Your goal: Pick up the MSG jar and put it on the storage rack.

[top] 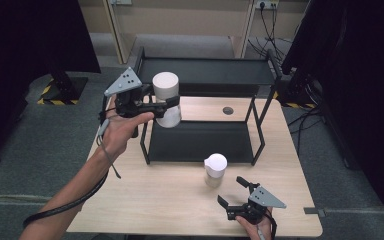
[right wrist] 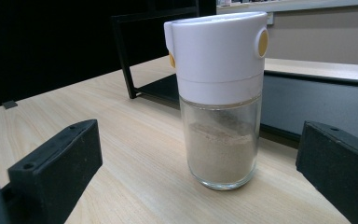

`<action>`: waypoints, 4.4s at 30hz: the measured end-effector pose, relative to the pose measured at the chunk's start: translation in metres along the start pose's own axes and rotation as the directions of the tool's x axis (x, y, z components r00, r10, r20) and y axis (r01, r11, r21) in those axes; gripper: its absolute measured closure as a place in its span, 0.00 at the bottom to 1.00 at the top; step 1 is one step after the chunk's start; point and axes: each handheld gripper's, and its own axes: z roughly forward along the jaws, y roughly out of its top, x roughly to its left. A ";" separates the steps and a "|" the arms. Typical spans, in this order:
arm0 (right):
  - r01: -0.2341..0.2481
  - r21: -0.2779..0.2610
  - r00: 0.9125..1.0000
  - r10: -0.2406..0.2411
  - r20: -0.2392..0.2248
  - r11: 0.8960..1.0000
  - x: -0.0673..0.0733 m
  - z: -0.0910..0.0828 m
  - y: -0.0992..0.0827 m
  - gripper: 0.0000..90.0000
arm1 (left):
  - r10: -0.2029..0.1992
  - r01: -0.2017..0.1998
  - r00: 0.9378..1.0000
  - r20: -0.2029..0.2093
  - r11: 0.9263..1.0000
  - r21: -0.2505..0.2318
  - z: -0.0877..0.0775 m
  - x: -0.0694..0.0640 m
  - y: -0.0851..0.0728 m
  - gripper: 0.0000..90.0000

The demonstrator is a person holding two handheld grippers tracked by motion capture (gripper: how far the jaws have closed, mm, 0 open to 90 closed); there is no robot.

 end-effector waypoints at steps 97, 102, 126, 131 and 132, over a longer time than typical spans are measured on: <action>0.000 -0.001 1.000 0.000 -0.015 1.000 0.000 0.000 0.000 0.01 | -0.087 0.104 0.921 -0.380 0.994 0.022 0.085 0.026 0.065 0.10; 0.000 -0.001 1.000 0.000 -0.016 1.000 0.000 0.000 0.000 0.01 | -0.105 0.124 0.914 -0.392 0.992 0.024 0.085 0.023 0.066 0.03; -0.001 -0.001 1.000 0.001 -0.019 1.000 0.001 0.001 0.000 0.01 | -0.124 0.128 0.934 -0.335 0.992 -0.012 0.056 0.004 0.056 0.02; -0.003 0.000 1.000 0.003 -0.019 1.000 0.001 0.001 0.000 0.01 | -0.099 0.103 0.941 -0.323 0.995 -0.004 0.048 -0.004 0.054 0.02; -0.002 0.000 1.000 0.002 -0.019 1.000 0.001 0.001 0.000 0.01 | -0.095 0.098 0.942 -0.321 0.995 -0.005 0.047 -0.007 0.054 0.02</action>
